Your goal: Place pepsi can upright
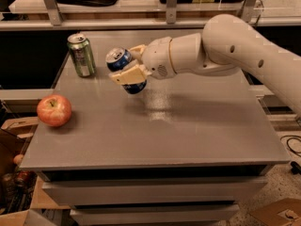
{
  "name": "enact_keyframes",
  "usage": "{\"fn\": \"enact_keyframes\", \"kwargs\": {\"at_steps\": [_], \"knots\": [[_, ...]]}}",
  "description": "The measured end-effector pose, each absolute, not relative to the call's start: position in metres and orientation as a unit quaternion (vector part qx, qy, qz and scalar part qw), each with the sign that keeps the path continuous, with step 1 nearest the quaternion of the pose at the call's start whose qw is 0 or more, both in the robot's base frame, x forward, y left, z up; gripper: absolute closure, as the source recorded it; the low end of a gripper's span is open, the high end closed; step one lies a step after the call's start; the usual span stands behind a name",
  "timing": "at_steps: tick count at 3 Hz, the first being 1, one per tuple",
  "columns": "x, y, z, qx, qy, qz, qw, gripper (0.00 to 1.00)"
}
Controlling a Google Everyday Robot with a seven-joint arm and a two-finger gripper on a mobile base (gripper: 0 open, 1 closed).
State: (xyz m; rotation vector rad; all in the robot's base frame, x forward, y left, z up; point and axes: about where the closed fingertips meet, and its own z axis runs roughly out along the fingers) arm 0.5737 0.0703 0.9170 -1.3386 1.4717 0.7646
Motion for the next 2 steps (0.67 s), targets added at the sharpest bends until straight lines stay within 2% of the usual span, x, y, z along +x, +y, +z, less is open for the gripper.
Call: {"fn": "enact_keyframes", "kwargs": {"at_steps": [2], "knots": [[0.5759, 0.0684, 0.9038, -0.512, 0.579, 0.362, 0.522, 1.00]]}}
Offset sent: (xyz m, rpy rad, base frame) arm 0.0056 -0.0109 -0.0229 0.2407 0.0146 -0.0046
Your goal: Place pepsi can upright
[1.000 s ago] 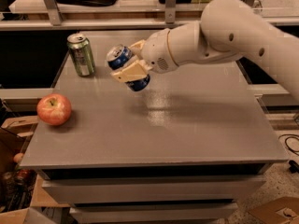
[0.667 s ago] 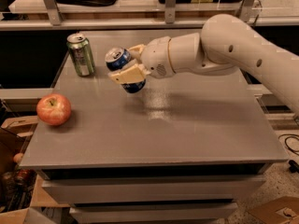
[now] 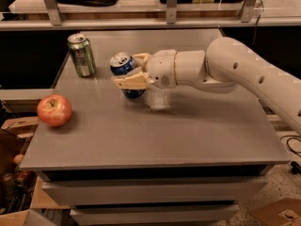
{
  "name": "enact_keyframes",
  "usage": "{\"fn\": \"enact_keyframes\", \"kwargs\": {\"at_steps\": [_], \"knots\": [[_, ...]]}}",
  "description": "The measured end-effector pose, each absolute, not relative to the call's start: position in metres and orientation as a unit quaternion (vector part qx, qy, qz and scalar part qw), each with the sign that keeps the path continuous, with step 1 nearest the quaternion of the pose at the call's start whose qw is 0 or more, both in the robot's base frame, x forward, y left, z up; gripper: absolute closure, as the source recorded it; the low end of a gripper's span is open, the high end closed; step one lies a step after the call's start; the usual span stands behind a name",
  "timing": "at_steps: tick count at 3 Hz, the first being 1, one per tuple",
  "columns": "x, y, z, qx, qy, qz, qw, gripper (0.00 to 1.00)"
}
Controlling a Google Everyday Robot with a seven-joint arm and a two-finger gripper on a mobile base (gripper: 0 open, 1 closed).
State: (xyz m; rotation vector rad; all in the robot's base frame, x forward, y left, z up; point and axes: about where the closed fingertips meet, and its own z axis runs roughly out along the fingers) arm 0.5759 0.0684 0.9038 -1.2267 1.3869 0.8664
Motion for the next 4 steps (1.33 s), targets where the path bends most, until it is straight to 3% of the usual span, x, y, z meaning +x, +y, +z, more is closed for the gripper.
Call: {"fn": "enact_keyframes", "kwargs": {"at_steps": [1, 2, 4], "knots": [[0.5775, 0.0663, 0.8991, -0.495, 0.568, 0.381, 0.536, 1.00], [0.5802, 0.0642, 0.8956, -0.482, 0.559, 0.397, 0.545, 0.82], [0.5835, 0.0623, 0.8938, -0.474, 0.552, 0.410, 0.550, 0.36]]}}
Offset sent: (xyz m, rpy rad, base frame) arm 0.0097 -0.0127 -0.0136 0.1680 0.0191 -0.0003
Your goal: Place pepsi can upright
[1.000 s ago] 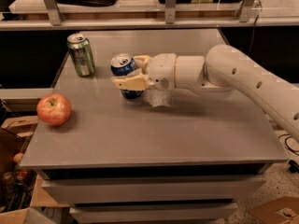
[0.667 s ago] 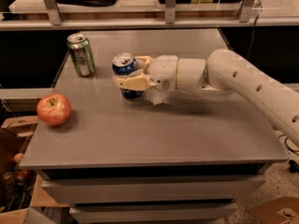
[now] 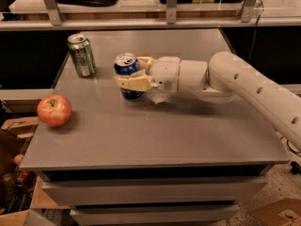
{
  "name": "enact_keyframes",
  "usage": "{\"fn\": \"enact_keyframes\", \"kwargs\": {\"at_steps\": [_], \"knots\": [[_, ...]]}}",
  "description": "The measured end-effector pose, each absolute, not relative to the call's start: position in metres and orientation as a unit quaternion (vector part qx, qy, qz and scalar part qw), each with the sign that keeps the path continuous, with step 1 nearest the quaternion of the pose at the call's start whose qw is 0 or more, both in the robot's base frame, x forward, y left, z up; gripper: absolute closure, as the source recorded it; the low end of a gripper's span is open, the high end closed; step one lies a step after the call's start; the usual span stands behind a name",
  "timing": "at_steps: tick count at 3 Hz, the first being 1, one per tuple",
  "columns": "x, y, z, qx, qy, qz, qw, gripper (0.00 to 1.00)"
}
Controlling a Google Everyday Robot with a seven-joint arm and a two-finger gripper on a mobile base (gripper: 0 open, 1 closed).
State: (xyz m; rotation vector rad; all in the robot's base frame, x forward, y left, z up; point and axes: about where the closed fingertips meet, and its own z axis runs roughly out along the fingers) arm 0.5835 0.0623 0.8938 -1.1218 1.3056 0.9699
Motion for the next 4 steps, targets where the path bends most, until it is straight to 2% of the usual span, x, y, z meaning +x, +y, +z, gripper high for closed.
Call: {"fn": "enact_keyframes", "kwargs": {"at_steps": [1, 2, 4], "knots": [[0.5836, 0.0623, 0.8939, -0.474, 0.551, 0.410, 0.551, 0.12], [0.5842, 0.0623, 0.8946, -0.477, 0.543, 0.413, 0.554, 0.00], [0.5853, 0.0564, 0.8957, -0.490, 0.531, 0.414, 0.553, 0.00]]}}
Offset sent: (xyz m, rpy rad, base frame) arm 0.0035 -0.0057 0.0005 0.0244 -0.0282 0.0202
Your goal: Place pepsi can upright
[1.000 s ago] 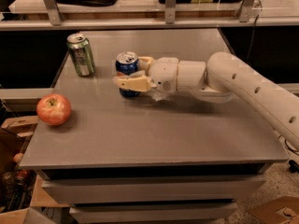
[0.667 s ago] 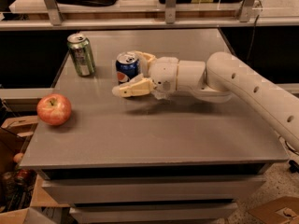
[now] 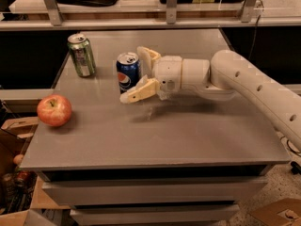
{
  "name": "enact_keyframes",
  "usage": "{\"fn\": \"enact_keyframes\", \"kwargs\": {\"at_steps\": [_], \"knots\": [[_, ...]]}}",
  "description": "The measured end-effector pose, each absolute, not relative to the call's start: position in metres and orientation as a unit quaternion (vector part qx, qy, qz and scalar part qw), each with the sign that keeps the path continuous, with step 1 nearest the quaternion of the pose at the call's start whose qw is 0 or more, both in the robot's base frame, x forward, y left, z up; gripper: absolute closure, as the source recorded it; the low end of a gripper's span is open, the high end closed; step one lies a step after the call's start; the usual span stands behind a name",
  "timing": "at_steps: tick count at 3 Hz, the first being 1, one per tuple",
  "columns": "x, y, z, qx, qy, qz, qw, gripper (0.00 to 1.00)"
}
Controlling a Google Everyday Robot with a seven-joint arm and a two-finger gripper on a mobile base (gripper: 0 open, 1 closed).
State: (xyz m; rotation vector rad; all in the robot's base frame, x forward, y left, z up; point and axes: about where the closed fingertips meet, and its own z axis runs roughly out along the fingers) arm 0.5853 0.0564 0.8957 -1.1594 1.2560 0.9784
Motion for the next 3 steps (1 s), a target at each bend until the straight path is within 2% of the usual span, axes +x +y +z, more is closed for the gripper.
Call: {"fn": "enact_keyframes", "kwargs": {"at_steps": [3], "knots": [[0.586, 0.035, 0.902, -0.525, 0.507, 0.424, 0.537, 0.00]]}}
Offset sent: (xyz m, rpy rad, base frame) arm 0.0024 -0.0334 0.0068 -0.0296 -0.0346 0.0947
